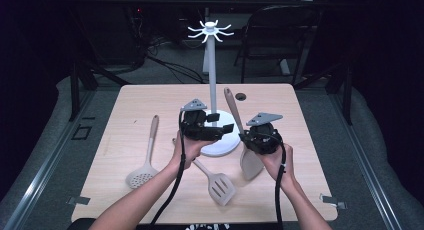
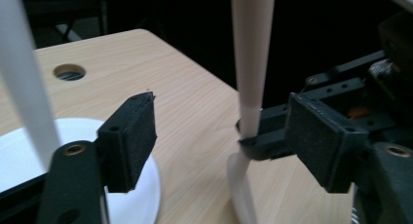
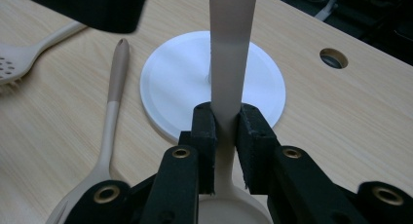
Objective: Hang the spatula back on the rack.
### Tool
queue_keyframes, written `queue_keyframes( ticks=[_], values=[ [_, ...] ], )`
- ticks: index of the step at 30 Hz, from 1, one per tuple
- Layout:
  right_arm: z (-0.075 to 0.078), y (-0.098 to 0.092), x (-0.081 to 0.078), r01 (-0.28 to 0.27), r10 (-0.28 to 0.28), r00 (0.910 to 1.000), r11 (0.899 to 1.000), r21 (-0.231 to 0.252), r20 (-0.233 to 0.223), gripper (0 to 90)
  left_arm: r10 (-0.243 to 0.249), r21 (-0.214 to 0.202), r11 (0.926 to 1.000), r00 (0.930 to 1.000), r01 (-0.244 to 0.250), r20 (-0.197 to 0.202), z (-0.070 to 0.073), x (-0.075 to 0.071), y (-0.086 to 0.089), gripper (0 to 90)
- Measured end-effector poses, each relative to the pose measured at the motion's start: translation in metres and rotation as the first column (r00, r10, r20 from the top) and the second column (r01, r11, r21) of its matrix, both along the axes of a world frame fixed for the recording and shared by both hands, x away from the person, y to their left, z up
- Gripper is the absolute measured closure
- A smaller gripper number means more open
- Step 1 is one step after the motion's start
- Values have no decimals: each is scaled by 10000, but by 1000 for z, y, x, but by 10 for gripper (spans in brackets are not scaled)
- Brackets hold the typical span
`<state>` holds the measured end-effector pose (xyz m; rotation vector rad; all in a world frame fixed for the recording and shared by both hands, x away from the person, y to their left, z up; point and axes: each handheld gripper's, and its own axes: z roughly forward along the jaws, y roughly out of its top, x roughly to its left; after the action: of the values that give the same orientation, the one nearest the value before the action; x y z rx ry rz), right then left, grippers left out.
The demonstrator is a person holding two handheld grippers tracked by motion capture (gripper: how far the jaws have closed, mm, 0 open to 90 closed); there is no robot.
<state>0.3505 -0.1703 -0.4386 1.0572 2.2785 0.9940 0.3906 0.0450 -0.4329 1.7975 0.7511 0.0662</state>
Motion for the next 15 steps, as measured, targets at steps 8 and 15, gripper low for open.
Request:
queue_keyframes(
  ticks=[8, 15],
  values=[
    [1, -4, 0, 155, -157, 9998, 9998, 156, 133, 788, -455, -256, 9986, 9990, 454, -43, -3, 5, -23, 490],
    [2, -3, -2, 159, -171, 9993, 9992, 366, 325, 788, -615, -475, 9969, 9980, 620, 110, -5, 6, -31, 710]
  ],
)
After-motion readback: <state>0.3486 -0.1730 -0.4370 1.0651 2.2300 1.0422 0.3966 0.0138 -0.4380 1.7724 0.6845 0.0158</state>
